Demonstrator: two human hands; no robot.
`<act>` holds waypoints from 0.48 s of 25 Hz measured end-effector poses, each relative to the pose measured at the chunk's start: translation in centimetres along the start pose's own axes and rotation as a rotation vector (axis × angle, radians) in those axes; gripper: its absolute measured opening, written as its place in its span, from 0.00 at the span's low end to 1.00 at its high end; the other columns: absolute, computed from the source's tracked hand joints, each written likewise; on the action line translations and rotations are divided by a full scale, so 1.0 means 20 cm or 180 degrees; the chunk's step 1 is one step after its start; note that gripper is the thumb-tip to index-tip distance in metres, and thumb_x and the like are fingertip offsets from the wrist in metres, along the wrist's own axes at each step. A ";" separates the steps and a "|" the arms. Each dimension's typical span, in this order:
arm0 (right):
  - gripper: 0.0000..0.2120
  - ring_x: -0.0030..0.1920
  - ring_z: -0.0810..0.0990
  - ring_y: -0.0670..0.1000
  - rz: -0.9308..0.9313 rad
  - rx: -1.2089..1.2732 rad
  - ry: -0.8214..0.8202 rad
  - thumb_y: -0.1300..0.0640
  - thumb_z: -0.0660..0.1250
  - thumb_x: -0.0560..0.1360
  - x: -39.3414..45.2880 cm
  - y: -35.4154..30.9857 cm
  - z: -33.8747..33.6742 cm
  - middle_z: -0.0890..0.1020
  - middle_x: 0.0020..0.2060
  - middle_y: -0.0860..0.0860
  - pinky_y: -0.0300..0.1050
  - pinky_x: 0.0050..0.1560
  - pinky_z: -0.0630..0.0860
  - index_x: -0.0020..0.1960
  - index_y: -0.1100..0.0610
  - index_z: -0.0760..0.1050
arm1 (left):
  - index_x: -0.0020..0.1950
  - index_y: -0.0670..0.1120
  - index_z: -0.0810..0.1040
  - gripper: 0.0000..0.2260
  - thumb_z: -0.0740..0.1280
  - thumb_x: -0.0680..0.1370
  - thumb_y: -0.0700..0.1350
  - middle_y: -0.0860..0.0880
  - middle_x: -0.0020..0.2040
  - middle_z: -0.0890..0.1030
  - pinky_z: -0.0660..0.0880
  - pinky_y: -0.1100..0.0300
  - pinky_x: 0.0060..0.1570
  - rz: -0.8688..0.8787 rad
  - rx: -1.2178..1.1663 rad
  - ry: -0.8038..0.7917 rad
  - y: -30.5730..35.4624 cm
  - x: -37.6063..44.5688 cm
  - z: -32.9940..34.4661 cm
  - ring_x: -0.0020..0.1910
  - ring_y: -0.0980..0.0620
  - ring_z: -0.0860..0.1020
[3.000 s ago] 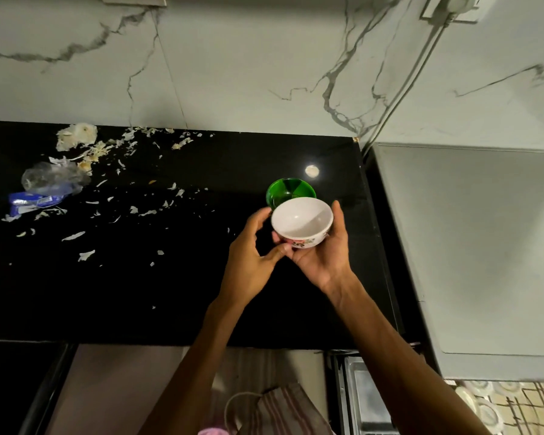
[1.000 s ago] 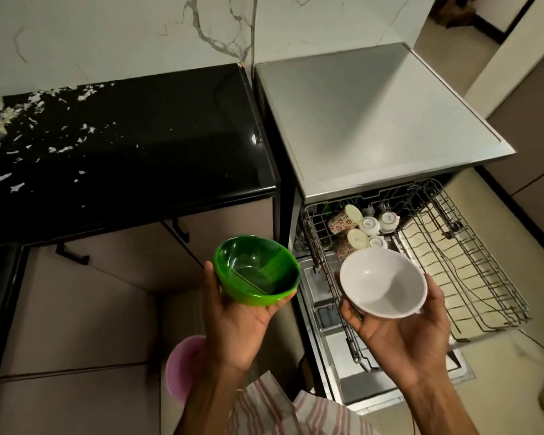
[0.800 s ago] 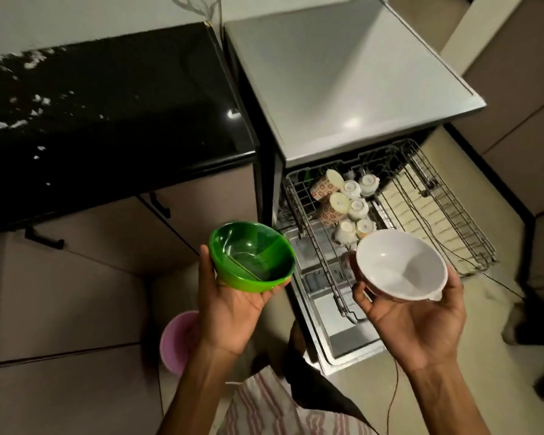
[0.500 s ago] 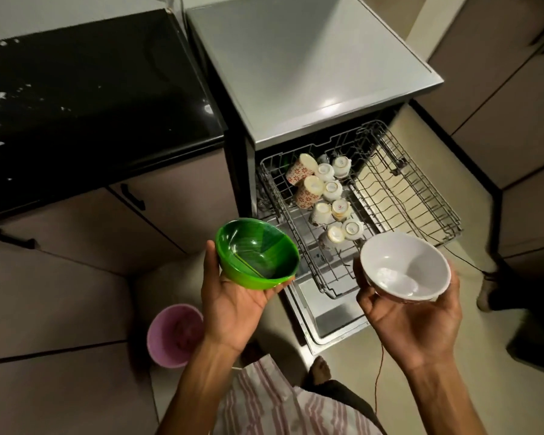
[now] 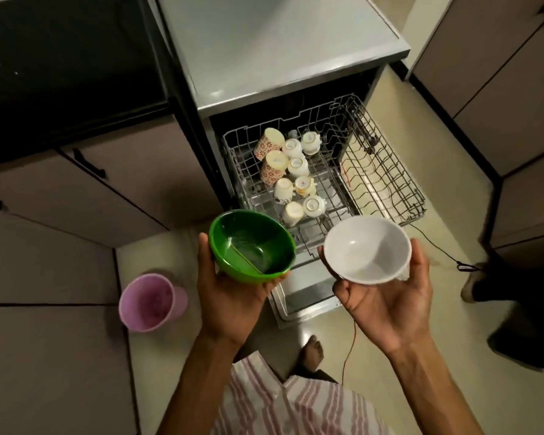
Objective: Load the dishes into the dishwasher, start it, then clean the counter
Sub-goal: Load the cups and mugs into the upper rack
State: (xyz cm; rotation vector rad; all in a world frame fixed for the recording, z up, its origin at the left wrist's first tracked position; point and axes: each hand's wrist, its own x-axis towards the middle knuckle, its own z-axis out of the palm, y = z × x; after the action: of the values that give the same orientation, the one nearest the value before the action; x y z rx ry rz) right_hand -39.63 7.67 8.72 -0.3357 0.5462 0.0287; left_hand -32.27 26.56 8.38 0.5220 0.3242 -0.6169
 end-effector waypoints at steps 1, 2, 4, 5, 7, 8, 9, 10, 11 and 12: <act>0.28 0.69 0.68 0.64 0.0044 -0.0057 0.0004 0.37 0.62 0.74 0.00 -0.06 -0.03 0.72 0.68 0.59 0.50 0.44 0.79 0.68 0.50 0.72 | 0.66 0.50 0.77 0.37 0.77 0.61 0.63 0.40 0.64 0.77 0.79 0.45 0.46 0.0021 -0.0043 0.0027 -0.08 -0.01 0.02 0.60 0.38 0.78; 0.27 0.67 0.70 0.63 0.0084 -0.0088 0.0016 0.38 0.63 0.73 -0.01 -0.12 -0.07 0.73 0.66 0.59 0.50 0.44 0.78 0.67 0.50 0.74 | 0.64 0.50 0.79 0.34 0.77 0.61 0.63 0.41 0.64 0.78 0.78 0.45 0.47 0.0041 -0.0103 0.0082 -0.16 -0.02 0.03 0.60 0.38 0.78; 0.26 0.64 0.73 0.62 0.0017 -0.0177 0.0035 0.39 0.63 0.72 0.01 -0.16 -0.08 0.74 0.65 0.57 0.49 0.43 0.78 0.66 0.50 0.73 | 0.62 0.50 0.80 0.32 0.77 0.61 0.62 0.40 0.64 0.78 0.78 0.45 0.47 -0.0003 -0.0131 0.0033 -0.21 -0.05 0.04 0.61 0.38 0.78; 0.27 0.63 0.73 0.61 0.0014 -0.0226 0.0003 0.38 0.63 0.72 0.03 -0.20 -0.09 0.75 0.64 0.57 0.48 0.43 0.77 0.66 0.49 0.72 | 0.62 0.50 0.80 0.32 0.77 0.62 0.62 0.40 0.64 0.77 0.78 0.45 0.48 -0.0052 -0.0191 0.0004 -0.25 -0.05 0.05 0.62 0.37 0.77; 0.29 0.64 0.73 0.60 0.0060 -0.0320 -0.0046 0.36 0.64 0.71 0.08 -0.26 -0.10 0.74 0.66 0.56 0.48 0.43 0.77 0.68 0.48 0.71 | 0.64 0.49 0.79 0.33 0.77 0.63 0.61 0.39 0.67 0.74 0.77 0.43 0.51 -0.0173 -0.0297 -0.0039 -0.30 -0.02 0.06 0.65 0.36 0.74; 0.31 0.64 0.72 0.61 0.0076 -0.0357 -0.0034 0.35 0.66 0.70 0.11 -0.29 -0.10 0.73 0.67 0.56 0.48 0.43 0.78 0.68 0.48 0.71 | 0.65 0.49 0.78 0.33 0.76 0.64 0.61 0.38 0.69 0.73 0.76 0.41 0.53 -0.0212 -0.0313 -0.0093 -0.31 0.01 0.06 0.67 0.35 0.72; 0.33 0.65 0.72 0.62 0.0097 -0.0371 -0.0053 0.34 0.67 0.68 0.15 -0.31 -0.10 0.73 0.67 0.57 0.49 0.43 0.78 0.69 0.48 0.70 | 0.67 0.48 0.76 0.34 0.76 0.65 0.61 0.38 0.70 0.71 0.75 0.40 0.55 -0.0245 -0.0328 -0.0125 -0.31 0.05 0.05 0.68 0.35 0.70; 0.35 0.65 0.72 0.63 0.0127 -0.0358 -0.0079 0.34 0.67 0.68 0.17 -0.32 -0.10 0.73 0.67 0.57 0.50 0.44 0.79 0.70 0.49 0.70 | 0.68 0.48 0.75 0.35 0.76 0.65 0.61 0.38 0.71 0.70 0.74 0.39 0.56 -0.0287 -0.0355 -0.0138 -0.31 0.09 0.05 0.69 0.34 0.69; 0.35 0.66 0.72 0.64 0.0164 -0.0346 -0.0123 0.33 0.66 0.69 0.20 -0.34 -0.11 0.73 0.67 0.58 0.51 0.46 0.80 0.71 0.49 0.69 | 0.69 0.48 0.74 0.35 0.76 0.65 0.61 0.38 0.71 0.70 0.73 0.39 0.57 -0.0315 -0.0356 -0.0141 -0.31 0.13 0.05 0.70 0.34 0.68; 0.36 0.67 0.71 0.65 0.0186 -0.0344 -0.0174 0.33 0.66 0.70 0.22 -0.35 -0.11 0.73 0.67 0.58 0.52 0.49 0.80 0.72 0.49 0.67 | 0.69 0.48 0.74 0.36 0.76 0.65 0.61 0.38 0.71 0.70 0.73 0.38 0.57 -0.0314 -0.0335 -0.0140 -0.31 0.17 0.05 0.70 0.35 0.68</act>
State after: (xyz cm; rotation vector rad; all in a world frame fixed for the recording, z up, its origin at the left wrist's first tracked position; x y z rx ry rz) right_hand -36.14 0.08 6.74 -0.4229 0.5013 0.1237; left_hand -33.24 20.16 5.43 0.3926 0.3403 -0.7021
